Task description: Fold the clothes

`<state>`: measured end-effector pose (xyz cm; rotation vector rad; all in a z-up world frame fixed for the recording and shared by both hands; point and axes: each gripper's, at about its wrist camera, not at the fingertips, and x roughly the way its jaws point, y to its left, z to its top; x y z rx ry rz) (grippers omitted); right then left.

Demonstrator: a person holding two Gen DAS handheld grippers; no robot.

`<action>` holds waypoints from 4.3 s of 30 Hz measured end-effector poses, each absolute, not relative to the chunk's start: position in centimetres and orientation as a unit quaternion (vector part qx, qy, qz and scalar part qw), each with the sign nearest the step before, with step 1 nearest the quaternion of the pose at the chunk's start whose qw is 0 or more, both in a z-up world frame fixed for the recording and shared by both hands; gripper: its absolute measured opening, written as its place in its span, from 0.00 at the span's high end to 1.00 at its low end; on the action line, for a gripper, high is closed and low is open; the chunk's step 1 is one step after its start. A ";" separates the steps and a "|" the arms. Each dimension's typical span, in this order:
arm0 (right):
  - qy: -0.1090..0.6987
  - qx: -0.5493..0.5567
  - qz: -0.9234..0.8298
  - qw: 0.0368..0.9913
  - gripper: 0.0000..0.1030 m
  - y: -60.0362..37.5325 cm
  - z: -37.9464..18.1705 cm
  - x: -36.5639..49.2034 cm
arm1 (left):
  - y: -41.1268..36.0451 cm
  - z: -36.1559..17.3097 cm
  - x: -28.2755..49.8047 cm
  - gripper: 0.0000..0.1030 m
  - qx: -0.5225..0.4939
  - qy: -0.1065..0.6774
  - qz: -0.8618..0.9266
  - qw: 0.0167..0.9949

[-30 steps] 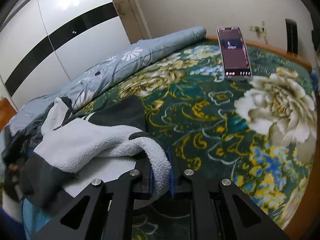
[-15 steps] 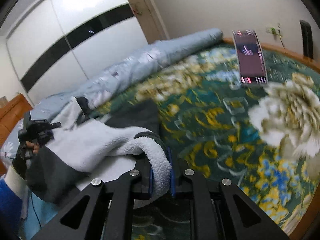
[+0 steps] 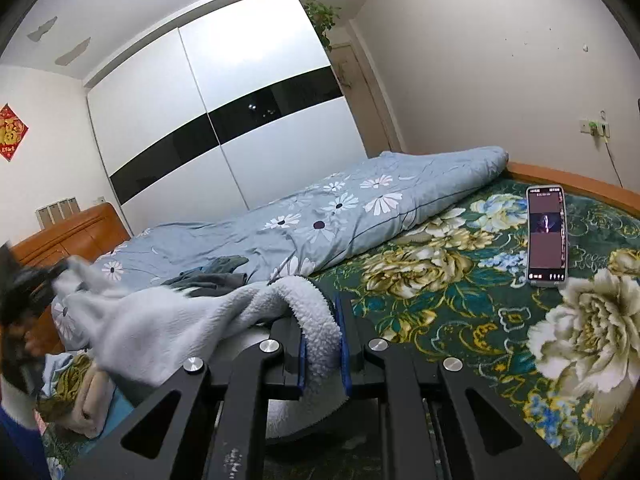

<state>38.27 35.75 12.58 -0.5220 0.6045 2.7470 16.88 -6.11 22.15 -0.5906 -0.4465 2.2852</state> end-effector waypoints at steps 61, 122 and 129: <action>-0.020 -0.498 0.864 0.067 0.45 20.2 3.3 31.5 | -5.1 3.9 27.0 0.36 -0.410 -0.121 0.850 0.308; 0.025 -0.548 0.831 -0.091 0.38 30.6 -0.8 21.8 | -11.9 -0.3 21.5 0.32 -0.458 -0.366 0.776 0.234; 0.090 -0.577 0.801 -0.132 0.36 31.6 -3.2 20.3 | -11.5 -0.7 20.1 0.34 -0.443 -0.364 0.784 0.238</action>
